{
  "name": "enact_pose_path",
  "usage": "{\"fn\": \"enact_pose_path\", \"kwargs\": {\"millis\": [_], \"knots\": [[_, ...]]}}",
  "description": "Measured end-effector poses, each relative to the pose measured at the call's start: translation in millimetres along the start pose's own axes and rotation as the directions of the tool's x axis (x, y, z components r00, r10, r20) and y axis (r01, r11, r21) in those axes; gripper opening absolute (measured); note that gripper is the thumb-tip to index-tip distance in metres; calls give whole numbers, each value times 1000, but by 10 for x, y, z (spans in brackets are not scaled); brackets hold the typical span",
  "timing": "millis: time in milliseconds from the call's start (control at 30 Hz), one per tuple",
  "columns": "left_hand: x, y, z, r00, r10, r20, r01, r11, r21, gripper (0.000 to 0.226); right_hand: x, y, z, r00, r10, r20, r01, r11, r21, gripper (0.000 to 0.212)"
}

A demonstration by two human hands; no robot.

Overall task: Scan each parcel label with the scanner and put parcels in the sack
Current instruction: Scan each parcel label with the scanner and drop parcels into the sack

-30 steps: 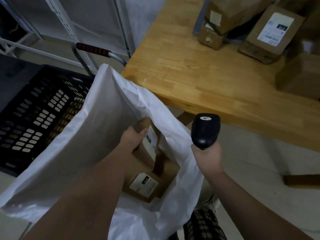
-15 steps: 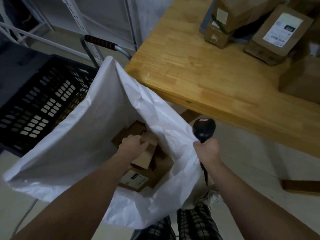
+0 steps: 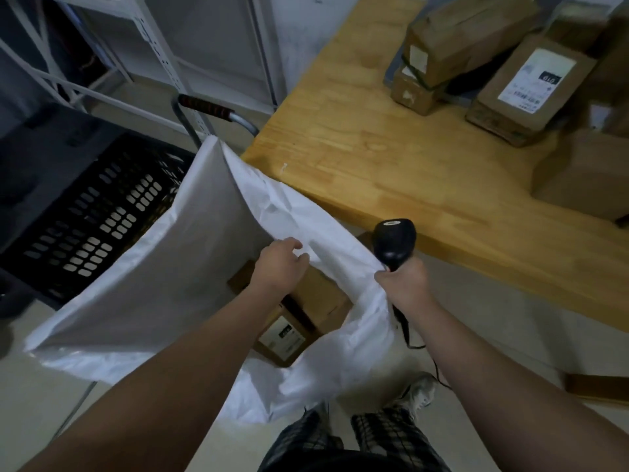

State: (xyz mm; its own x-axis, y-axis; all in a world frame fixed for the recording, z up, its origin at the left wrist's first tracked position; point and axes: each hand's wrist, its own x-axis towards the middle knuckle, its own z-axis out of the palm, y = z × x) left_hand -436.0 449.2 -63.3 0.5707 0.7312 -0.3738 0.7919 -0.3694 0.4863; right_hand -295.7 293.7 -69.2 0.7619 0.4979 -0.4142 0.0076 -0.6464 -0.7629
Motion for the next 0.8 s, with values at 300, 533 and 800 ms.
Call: {"fn": "enact_pose_path", "kwargs": {"millis": [300, 533, 800], "knots": [[269, 1044, -66, 987, 114, -113, -118, 992, -33, 34, 512, -156, -714, 984, -150, 92, 141, 985, 98, 20], [564, 2283, 194, 954, 261, -144, -270, 962, -44, 40, 913, -216, -1895, 981, -187, -47, 192, 968, 160, 22], [831, 3251, 739, 930, 365, -41, -367, 928, -71, 41, 1181, 38, -2804, 985, -65, -157, 110, 948, 298, 8]]}}
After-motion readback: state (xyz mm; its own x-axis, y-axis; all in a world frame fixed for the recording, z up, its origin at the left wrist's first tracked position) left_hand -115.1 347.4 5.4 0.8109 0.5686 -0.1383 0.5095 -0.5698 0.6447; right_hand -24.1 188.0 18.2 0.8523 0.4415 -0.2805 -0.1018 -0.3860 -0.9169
